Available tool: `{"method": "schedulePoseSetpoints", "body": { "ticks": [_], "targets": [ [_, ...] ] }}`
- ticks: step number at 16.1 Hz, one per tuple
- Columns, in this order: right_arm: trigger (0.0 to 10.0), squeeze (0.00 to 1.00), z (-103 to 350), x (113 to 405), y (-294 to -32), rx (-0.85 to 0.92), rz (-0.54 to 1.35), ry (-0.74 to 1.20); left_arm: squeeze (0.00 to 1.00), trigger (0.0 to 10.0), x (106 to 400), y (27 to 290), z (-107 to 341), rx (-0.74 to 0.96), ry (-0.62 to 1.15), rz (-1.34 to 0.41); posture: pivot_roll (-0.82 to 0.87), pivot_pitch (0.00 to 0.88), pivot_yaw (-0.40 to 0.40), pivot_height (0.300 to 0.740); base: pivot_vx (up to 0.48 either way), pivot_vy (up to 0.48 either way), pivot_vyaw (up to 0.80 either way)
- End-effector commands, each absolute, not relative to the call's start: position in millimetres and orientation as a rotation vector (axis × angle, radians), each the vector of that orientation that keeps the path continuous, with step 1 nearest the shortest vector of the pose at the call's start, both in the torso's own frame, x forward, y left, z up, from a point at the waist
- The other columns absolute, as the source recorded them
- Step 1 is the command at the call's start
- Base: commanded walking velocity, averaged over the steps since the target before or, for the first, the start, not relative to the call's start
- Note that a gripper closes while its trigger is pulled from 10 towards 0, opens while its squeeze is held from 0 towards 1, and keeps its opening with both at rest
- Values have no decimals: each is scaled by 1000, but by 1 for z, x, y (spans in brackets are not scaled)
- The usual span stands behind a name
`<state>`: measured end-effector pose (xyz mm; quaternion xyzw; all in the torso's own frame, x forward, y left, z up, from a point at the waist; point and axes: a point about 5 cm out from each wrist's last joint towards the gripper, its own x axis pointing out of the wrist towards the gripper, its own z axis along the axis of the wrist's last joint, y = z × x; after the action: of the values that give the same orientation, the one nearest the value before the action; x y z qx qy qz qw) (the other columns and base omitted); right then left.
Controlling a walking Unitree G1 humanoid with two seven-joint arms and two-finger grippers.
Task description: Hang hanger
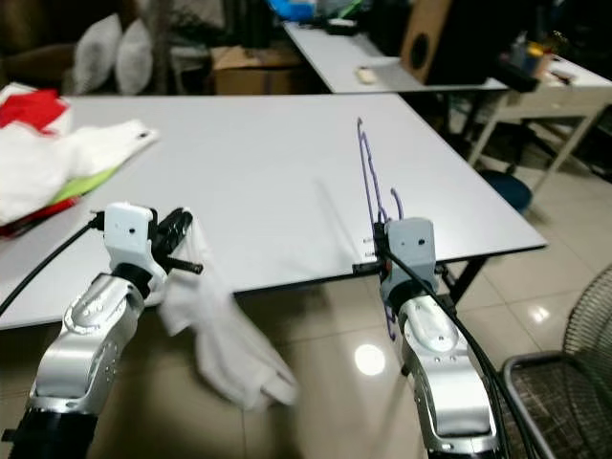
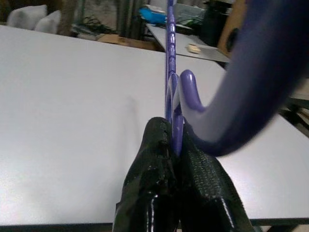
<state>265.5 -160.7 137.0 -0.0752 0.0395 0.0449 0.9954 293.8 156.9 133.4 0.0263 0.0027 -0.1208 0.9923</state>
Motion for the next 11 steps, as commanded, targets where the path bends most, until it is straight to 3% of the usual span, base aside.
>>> {"method": "schedulePoseSetpoints", "body": {
  "ticks": [1, 7, 9, 11],
  "targets": [
    [10000, 0, 139, 266, -170, -159, 60, 75, 0, 10000, 295, 148, 140, 45, -21, -279, -153, 0, -51, 740, 364, 0, 0],
    [10000, 0, 139, 264, -171, -162, 63, 73, 0, 10000, 295, 145, 139, 42, -19, -307, -156, 0, -48, 740, 355, 0, -474],
    [10000, 0, 135, 262, -171, -164, 151, 104, 0, 10000, 296, 133, 143, -27, -7, -394, -153, 0, -52, 740, 0, 0, 0],
    [10000, 0, 136, 251, -173, -187, 363, 136, 0, 10000, 312, 123, 159, 49, -49, -509, -149, 0, -53, 740, 0, 0, 0]
  ]
}}
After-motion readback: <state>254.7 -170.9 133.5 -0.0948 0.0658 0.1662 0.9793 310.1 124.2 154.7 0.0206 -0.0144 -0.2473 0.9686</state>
